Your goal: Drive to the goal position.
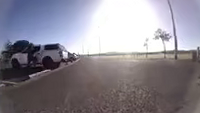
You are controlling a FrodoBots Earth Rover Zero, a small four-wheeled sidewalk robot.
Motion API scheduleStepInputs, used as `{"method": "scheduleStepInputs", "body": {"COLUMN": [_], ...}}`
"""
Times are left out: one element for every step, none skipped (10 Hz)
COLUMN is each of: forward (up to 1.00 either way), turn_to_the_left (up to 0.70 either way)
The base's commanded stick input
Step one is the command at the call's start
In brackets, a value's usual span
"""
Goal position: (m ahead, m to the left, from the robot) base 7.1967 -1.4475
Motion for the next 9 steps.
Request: {"method": "scheduleStepInputs", "body": {"forward": [0.7,0.7,0.7,0.7,0.7,0.7,0.7,0.7,0.7], "turn_to_the_left": [0.0,0.0,0.0,0.0,0.0,0.0,0.0,0.0,0.0]}}
